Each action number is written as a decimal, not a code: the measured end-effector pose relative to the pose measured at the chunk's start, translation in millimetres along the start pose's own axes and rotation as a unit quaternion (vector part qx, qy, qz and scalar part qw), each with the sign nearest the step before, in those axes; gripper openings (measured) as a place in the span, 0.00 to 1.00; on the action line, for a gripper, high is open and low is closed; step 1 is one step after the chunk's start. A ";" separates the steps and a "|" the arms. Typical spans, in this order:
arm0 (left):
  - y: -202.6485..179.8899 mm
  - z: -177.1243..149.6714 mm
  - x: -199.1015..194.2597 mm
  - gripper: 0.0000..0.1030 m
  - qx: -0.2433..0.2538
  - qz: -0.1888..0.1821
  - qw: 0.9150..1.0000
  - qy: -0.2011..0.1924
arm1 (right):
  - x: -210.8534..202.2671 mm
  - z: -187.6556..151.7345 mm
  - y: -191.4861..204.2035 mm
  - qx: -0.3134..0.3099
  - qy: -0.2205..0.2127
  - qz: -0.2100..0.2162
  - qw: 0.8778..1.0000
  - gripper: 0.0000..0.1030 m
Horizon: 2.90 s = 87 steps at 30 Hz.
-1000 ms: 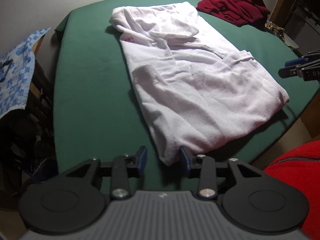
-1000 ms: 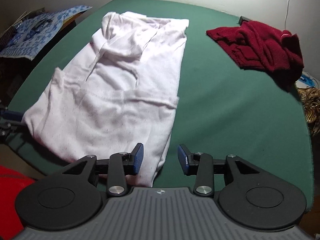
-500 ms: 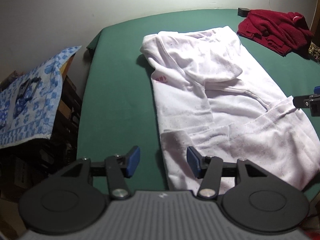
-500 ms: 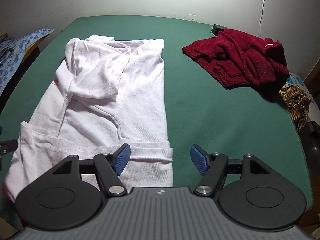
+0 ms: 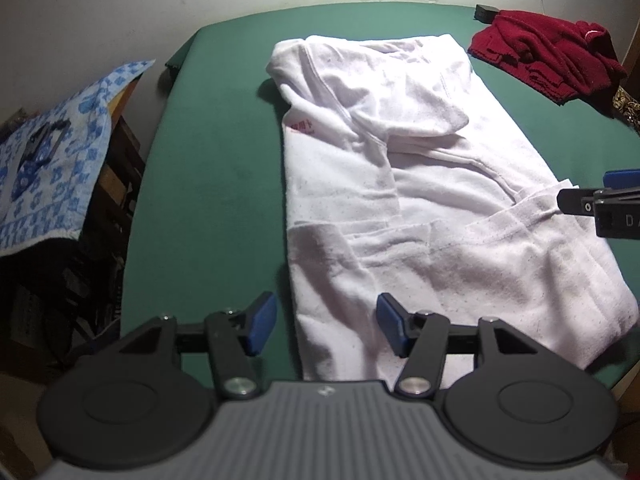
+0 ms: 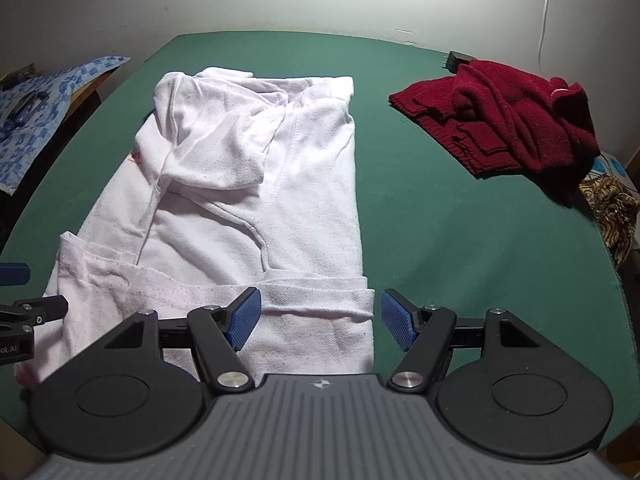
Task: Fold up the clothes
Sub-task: 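Open both grippers and reposition them along the folded white shirt edge, then pinch the white shirt end with both grippers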
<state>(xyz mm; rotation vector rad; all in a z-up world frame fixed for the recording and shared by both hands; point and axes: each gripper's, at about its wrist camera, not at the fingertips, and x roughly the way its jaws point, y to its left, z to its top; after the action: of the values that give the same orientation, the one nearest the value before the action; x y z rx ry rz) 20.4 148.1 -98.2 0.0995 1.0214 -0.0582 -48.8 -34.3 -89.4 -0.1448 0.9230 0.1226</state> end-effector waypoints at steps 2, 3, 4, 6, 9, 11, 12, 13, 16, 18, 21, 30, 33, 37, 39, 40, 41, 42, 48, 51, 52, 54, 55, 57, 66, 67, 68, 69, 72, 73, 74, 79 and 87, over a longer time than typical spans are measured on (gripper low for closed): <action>-8.6 -0.9 -0.1 0.58 -0.011 0.011 1.000 0.003 | 1.3 1.6 -3.0 -0.010 -0.001 0.014 1.000 0.67; -12.5 -0.4 -0.4 0.59 -0.014 0.018 1.000 0.002 | 1.4 1.8 -5.4 -0.016 -0.003 0.019 1.000 0.67; -15.4 1.0 -0.5 0.60 -0.020 0.028 0.999 0.002 | 1.5 2.0 -7.8 -0.023 -0.005 0.025 0.999 0.67; -19.6 4.0 -2.0 0.63 -0.036 0.042 0.998 0.001 | 1.7 2.4 -12.7 -0.035 -0.008 0.037 0.999 0.67; -25.2 5.4 -6.7 0.66 -0.055 0.057 0.997 -0.006 | 4.0 2.7 -23.5 -0.051 -0.012 0.050 0.997 0.67; -29.3 4.2 -9.7 0.66 -0.062 0.071 0.996 -0.010 | 5.8 1.5 -32.5 -0.057 -0.012 0.058 0.997 0.67; -29.7 1.8 -10.5 0.66 -0.066 0.075 0.995 -0.007 | 6.6 0.6 -37.0 -0.059 -0.012 0.062 0.996 0.67; -30.0 -0.8 -11.2 0.66 -0.070 0.080 0.994 -0.004 | 7.4 -0.5 -41.4 -0.061 -0.012 0.067 0.996 0.67; -28.9 -9.9 -13.9 0.68 -0.083 0.084 0.993 0.007 | 9.6 -5.2 -53.3 -0.064 -0.010 0.081 0.995 0.67; -28.8 -16.5 -17.9 0.70 -0.085 0.086 0.993 0.008 | 10.1 -8.6 -61.5 -0.064 -0.011 0.093 0.994 0.65; -30.1 -27.8 -26.4 0.80 -0.057 0.081 0.995 0.007 | 2.5 -15.6 -69.4 -0.073 -0.023 0.114 0.990 0.63; -23.1 -52.3 -46.6 0.85 0.027 0.012 1.000 0.007 | -25.4 -53.4 -82.2 -0.142 -0.001 0.155 0.978 0.60; -20.2 -55.9 -35.4 0.84 0.030 0.003 0.999 0.021 | -21.7 -65.8 -78.9 -0.131 0.036 0.166 0.977 0.60; -20.7 -60.2 -30.3 0.69 0.049 -0.006 0.999 0.017 | -26.4 -77.4 -68.7 -0.134 0.043 0.182 0.973 0.53; -20.9 -60.6 -24.9 0.64 0.062 -0.020 0.998 0.027 | -26.4 -79.5 -63.1 -0.141 0.044 0.179 0.973 0.53; -19.7 -61.1 -22.4 0.64 0.063 -0.027 0.997 0.030 | -25.5 -80.4 -60.7 -0.142 0.047 0.177 0.973 0.53; -18.4 -61.6 -20.1 0.66 0.064 -0.034 0.997 0.033 | -23.9 -81.4 -59.2 -0.140 0.051 0.176 0.973 0.53; -16.5 -61.8 -18.9 0.71 0.061 -0.038 0.997 0.033 | -22.4 -82.3 -58.2 -0.136 0.056 0.177 0.973 0.53; -6.5 -56.5 -13.4 0.65 0.038 -0.075 0.996 0.033 | -12.8 -83.8 -56.4 -0.094 0.075 0.182 0.976 0.49; -5.9 -57.4 -10.7 0.63 0.041 -0.087 0.995 0.036 | -10.9 -84.3 -54.6 -0.078 0.083 0.189 0.975 0.41; -5.7 -57.7 -9.9 0.63 0.042 -0.091 0.994 0.036 | -11.7 -84.7 -52.9 -0.079 0.083 0.187 0.976 0.41; -3.3 -57.9 -8.2 0.70 0.039 -0.095 0.994 0.039 | -11.8 -84.5 -51.7 -0.078 0.083 0.185 0.976 0.41; -1.9 -57.7 -6.6 0.71 0.034 -0.094 0.994 0.040 | -11.5 -84.1 -51.6 -0.076 0.084 0.186 0.976 0.41; 0.2 -56.4 -4.8 0.73 0.026 -0.098 0.994 0.040 | -9.8 -83.2 -51.3 -0.071 0.086 0.184 0.976 0.41; 9.2 -55.0 -2.6 0.76 0.004 -0.106 0.993 0.046 | -9.9 -86.0 -54.2 -0.061 0.084 0.185 0.977 0.39; 10.1 -54.5 -2.4 0.77 -0.001 -0.108 0.993 0.049 | -10.1 -86.1 -54.3 -0.062 0.084 0.185 0.977 0.39; 10.9 -54.1 -2.3 0.78 -0.005 -0.110 0.993 0.051 | -10.3 -86.2 -54.7 -0.061 0.084 0.185 0.977 0.39; 11.7 -54.1 -2.2 0.79 -0.010 -0.113 0.992 0.052 | -10.2 -86.4 -56.0 -0.057 0.084 0.186 0.977 0.39; 12.8 -53.6 -0.7 0.85 -0.020 -0.116 0.992 0.053 | -9.2 -86.6 -61.1 -0.041 0.083 0.188 0.978 0.41; 12.5 -53.4 0.0 0.86 -0.023 -0.117 0.991 0.054 | -8.9 -86.3 -61.8 -0.038 0.083 0.190 0.978 0.41; 12.2 -53.1 0.6 0.89 -0.027 -0.120 0.991 0.055 | -8.7 -86.2 -62.2 -0.036 0.084 0.191 0.977 0.41; 2.7 -58.6 -2.5 0.79 -0.016 -0.107 0.993 0.041 | -9.0 -88.2 -63.6 -0.034 0.082 0.202 0.975 0.29; 20.5 -60.8 -6.5 0.38 -0.077 -0.123 0.989 0.029 | -8.0 -88.9 -65.2 -0.022 0.079 0.216 0.973 0.17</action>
<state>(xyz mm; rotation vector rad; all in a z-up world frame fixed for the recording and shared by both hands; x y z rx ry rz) -32.6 175.1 -123.0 -0.1669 1.0894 -0.2013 -112.3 -114.5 -131.2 0.0077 1.1008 0.5412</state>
